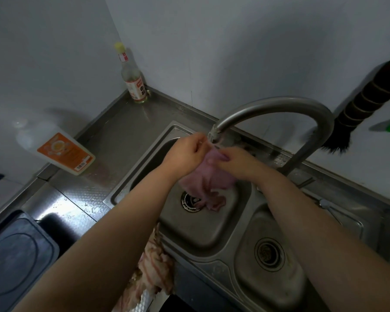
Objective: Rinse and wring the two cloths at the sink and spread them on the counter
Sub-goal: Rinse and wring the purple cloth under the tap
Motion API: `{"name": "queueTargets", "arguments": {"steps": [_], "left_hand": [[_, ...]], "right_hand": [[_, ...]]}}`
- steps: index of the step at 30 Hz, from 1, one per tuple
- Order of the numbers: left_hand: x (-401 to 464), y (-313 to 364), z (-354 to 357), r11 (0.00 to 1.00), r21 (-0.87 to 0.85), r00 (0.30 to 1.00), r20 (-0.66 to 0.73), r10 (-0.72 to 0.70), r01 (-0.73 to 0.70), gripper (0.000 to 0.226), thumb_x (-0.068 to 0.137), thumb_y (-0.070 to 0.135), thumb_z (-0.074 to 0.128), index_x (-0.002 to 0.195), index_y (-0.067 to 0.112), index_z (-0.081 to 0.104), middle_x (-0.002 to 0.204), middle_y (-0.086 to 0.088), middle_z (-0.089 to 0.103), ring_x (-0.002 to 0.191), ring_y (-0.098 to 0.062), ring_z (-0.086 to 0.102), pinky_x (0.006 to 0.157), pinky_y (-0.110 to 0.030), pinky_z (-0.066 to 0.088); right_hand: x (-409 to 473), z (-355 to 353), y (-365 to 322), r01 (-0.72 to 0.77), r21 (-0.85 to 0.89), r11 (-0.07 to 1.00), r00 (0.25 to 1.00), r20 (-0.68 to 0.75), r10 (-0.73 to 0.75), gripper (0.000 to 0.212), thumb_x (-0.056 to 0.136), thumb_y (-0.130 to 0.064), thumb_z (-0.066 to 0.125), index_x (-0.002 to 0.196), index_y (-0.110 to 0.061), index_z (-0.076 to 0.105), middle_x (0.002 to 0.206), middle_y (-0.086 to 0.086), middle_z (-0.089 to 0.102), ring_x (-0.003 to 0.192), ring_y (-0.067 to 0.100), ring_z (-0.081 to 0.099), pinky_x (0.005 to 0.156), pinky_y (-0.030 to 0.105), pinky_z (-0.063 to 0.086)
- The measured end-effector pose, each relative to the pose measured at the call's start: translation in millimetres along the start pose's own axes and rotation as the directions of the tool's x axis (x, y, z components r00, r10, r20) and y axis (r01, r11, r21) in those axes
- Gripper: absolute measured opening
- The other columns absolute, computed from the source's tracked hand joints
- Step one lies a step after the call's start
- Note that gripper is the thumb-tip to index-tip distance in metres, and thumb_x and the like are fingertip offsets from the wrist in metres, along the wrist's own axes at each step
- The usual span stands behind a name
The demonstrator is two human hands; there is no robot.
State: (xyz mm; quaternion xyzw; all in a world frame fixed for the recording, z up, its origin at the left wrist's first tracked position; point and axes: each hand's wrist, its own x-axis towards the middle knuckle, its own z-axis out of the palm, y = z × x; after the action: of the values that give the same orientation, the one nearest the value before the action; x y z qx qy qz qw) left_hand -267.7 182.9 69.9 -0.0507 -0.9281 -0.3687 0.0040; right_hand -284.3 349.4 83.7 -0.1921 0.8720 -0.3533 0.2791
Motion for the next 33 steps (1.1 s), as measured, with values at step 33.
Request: {"name": "queueTargets", "arguments": {"steps": [33], "left_hand": [[16,21,33,0.07,-0.805,0.593,0.372,-0.715,0.589,0.037,0.096,0.039,0.051,0.086,0.007,0.066,0.069,-0.006,0.064,0.06,-0.017,0.061,0.06,-0.026,0.051]], "right_hand": [[25,52,-31,-0.003,0.124,0.992,0.828,-0.556,0.073,0.052,0.101,-0.041,0.035,0.059,-0.016,0.054,0.057,0.001,0.056,0.055,0.02,0.058,0.056,0.032,0.046]]}}
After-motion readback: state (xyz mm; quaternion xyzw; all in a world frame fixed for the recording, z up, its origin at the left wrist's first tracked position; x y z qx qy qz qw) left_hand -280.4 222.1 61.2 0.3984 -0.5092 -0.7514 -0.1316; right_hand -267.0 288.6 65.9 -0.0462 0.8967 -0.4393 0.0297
